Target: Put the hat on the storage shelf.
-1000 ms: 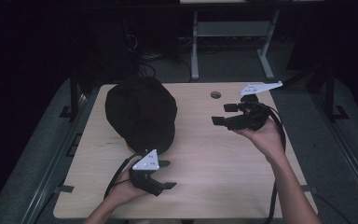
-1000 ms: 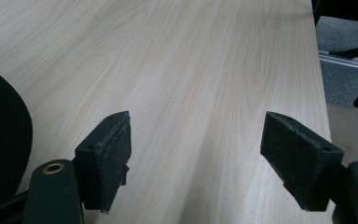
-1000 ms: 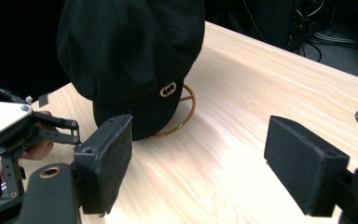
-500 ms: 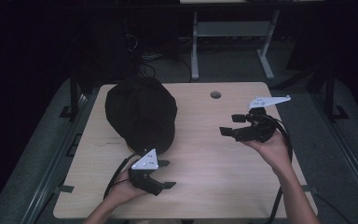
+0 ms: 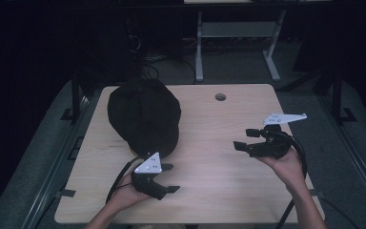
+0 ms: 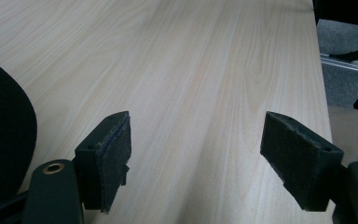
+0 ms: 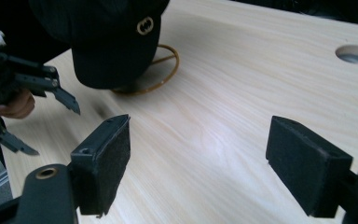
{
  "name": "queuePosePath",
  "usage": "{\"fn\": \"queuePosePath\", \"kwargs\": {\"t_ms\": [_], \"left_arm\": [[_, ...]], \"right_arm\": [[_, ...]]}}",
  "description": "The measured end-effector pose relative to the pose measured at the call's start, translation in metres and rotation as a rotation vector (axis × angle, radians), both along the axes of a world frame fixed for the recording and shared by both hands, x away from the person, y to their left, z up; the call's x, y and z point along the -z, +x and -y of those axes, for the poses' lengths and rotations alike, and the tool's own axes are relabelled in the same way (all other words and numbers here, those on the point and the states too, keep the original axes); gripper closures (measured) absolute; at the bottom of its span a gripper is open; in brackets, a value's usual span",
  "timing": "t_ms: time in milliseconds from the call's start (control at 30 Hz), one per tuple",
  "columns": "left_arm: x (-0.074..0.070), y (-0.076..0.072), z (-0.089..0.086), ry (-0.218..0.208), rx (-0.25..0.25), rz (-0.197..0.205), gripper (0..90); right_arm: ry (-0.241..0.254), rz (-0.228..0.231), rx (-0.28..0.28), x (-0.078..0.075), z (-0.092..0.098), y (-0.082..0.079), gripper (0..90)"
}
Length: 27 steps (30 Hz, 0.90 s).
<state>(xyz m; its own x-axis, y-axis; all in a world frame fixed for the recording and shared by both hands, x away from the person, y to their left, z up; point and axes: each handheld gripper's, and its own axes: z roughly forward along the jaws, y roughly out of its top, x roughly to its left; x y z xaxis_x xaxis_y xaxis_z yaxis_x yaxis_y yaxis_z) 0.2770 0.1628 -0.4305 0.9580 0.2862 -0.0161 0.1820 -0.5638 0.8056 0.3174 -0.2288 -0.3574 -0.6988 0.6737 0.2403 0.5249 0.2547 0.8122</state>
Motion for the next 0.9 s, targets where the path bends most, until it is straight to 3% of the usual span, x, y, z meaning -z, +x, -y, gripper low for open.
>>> {"fn": "queuePosePath", "kwargs": {"t_ms": [533,900], "left_arm": [[0.002,0.0,0.001,0.01,0.005,-0.011,24.3],[0.002,-0.001,0.0,0.01,0.004,-0.012,24.3]], "right_arm": [[-0.007,-0.027,0.046,0.026,0.025,-0.026,21.4],[0.008,-0.047,0.063,0.053,0.036,-0.052,21.7]]}}
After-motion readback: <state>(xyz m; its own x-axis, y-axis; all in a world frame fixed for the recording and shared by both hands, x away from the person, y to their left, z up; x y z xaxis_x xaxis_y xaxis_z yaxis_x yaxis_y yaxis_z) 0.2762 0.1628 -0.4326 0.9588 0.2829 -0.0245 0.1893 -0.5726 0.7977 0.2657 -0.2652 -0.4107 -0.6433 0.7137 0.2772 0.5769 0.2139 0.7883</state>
